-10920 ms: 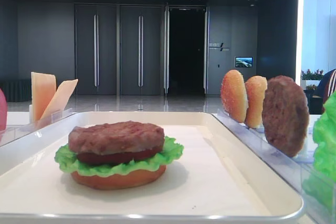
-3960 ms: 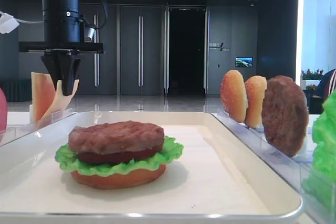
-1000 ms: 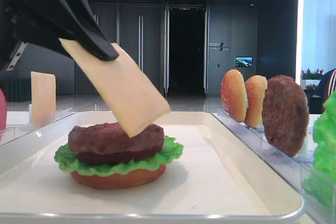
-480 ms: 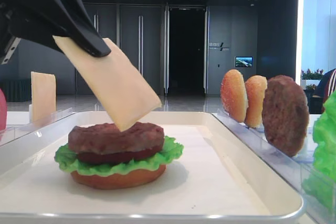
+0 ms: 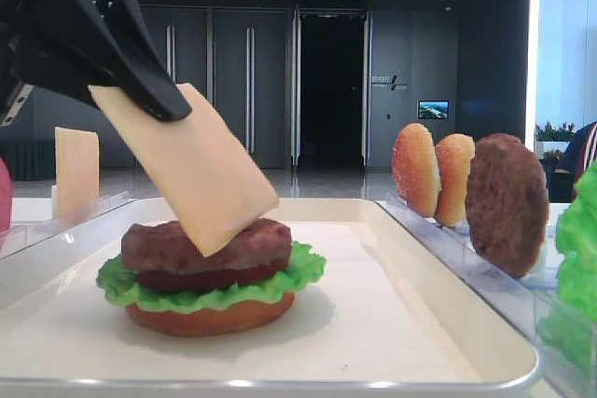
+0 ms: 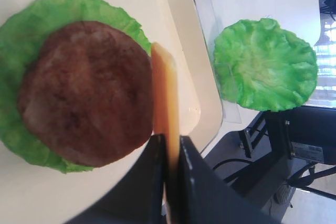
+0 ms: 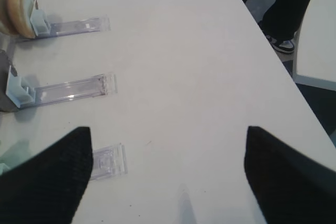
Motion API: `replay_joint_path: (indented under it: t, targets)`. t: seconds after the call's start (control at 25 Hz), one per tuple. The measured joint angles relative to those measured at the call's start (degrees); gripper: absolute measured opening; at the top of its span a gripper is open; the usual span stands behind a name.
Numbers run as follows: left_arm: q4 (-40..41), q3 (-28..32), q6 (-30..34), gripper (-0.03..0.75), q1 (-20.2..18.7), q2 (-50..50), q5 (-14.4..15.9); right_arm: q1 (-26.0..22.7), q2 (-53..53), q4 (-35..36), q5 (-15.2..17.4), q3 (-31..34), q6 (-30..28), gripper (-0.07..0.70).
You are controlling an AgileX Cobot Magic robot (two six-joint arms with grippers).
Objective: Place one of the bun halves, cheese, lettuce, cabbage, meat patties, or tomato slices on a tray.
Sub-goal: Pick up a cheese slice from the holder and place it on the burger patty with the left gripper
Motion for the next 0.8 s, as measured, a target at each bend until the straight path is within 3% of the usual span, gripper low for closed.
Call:
replay_joint_path:
  t: [0.52,0.8]
  targets:
    - [3.2,0.0,0.2,0.027,0.0,0.0,-0.5,0.0,0.0,0.0,0.0,0.0,0.0,0.587]
    - [6.8,0.0,-2.0,0.027,0.0,0.0,-4.5,0.0,0.0,0.0,0.0,0.0,0.0,0.587]
